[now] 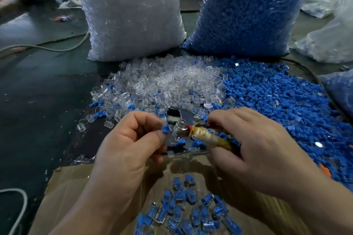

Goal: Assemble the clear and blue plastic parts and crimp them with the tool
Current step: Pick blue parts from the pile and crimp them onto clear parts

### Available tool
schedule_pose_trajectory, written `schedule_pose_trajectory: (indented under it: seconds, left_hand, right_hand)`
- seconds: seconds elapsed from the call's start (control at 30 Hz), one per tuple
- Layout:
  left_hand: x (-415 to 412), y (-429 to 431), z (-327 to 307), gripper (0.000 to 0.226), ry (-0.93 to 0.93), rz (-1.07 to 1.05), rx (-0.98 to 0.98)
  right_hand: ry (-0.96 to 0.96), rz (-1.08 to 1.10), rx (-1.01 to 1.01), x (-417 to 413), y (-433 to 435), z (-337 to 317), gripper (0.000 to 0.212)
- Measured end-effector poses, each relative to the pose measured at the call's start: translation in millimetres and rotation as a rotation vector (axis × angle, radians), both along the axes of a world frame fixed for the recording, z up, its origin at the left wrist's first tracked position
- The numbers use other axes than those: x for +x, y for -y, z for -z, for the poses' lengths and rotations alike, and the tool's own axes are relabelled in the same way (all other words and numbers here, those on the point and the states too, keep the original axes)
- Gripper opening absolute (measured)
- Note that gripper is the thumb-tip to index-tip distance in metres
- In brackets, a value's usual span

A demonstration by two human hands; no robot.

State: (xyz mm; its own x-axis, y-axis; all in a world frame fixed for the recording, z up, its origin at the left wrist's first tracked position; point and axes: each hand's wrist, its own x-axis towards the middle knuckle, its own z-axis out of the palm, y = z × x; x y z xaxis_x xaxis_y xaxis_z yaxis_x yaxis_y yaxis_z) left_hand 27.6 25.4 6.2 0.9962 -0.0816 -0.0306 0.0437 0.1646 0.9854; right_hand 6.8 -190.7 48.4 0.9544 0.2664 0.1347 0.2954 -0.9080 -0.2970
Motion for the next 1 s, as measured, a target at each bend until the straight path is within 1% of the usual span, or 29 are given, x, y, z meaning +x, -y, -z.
schedule_pose_trajectory:
  seconds: [0.2, 0.4, 0.5, 0.67, 0.8, 0.87, 0.93, 1.0]
  left_hand:
    - [0.7, -3.5, 1.3, 0.014, 0.094, -0.007, 0.124]
    - [-0.7, -4.3, 0.1, 0.015, 0.058, 0.035, 0.123]
    - [-2.6, -0.3, -2.8, 0.017, 0.033, 0.014, 0.084]
    - [-3.1, -1.8, -7.9, 0.017, 0.050, -0.020, 0.119]
    - [-5.0, -0.2, -12.7, 0.017, 0.087, -0.043, 0.154]
    - [-5.0, 1.8, -13.8, 0.021, 0.102, -0.057, 0.192]
    - [-3.2, 0.9, -13.7, 0.031, 0.107, -0.101, 0.248]
    - [-2.3, -0.9, -14.3, 0.034, 0.081, -0.128, 0.266]
  right_hand:
    - [-0.050, -0.032, -0.052, 0.1, 1.0, -1.9, 0.056]
    - [-0.045, -0.065, -0.060, -0.2, 0.7, -0.6, 0.061]
    - [-0.030, -0.071, -0.072, 1.9, 0.2, 2.7, 0.058]
    - [0.029, -0.060, -0.046, 3.8, -6.0, 3.6, 0.046]
    - [-0.002, -0.065, -0.014, 3.4, -7.1, 2.8, 0.048]
    - [-0.017, -0.045, -0.015, 2.6, -5.4, 3.3, 0.048]
    - [0.028, -0.002, -0.038, 2.2, -2.1, 5.3, 0.048]
    - [0.070, 0.061, -0.105, 5.6, 2.5, 8.1, 0.056]
